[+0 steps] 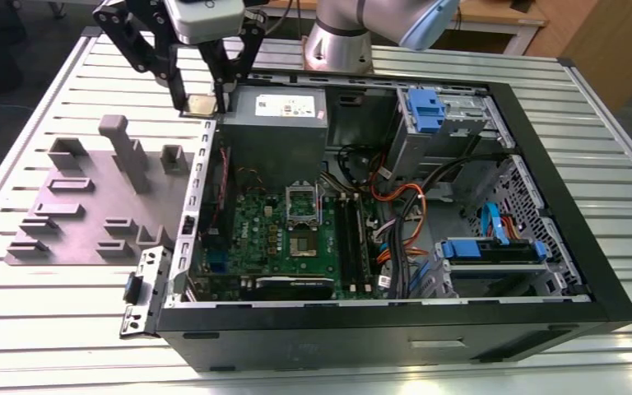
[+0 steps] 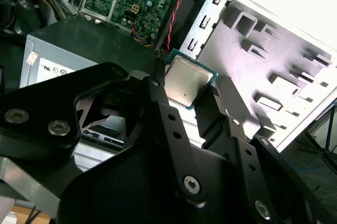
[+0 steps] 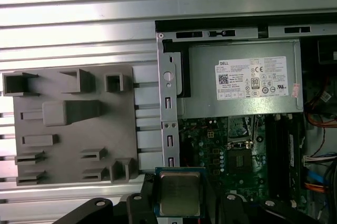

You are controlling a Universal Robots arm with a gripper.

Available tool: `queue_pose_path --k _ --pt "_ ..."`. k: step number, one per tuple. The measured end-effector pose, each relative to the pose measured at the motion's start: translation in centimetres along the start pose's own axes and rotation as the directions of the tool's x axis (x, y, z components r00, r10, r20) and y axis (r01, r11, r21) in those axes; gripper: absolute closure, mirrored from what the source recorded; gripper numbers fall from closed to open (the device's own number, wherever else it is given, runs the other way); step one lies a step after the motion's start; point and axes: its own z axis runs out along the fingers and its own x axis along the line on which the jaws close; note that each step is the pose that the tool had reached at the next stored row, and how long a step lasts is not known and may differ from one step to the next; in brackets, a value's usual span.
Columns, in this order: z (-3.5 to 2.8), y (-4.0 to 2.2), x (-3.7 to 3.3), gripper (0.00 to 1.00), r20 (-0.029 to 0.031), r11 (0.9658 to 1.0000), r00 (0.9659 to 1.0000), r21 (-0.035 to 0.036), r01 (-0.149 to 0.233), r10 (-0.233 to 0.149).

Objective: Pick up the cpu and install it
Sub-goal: 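Pick up the cpu and move it towards the insertion slot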

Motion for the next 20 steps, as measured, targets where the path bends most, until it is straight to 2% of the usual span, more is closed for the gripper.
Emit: queue_pose_path --k 1,3,17,19,20 --pt "0.00 0.00 0.00 0.53 0.0000 1.0000 1.0000 -0.0001 0.000 0.000" --pt "0.00 0.06 -0.82 0.53 0.0000 1.0000 1.0000 0.0000 0.000 0.000" --pt "0.00 0.07 -0.91 0.53 0.0000 1.0000 1.0000 0.0000 0.000 0.000" --pt "0.01 0.14 -1.86 0.53 0.0000 1.0000 1.0000 0.0000 0.000 0.000" --pt "0.01 0.14 -1.87 0.53 0.0000 1.0000 1.0000 0.0000 0.000 0.000"
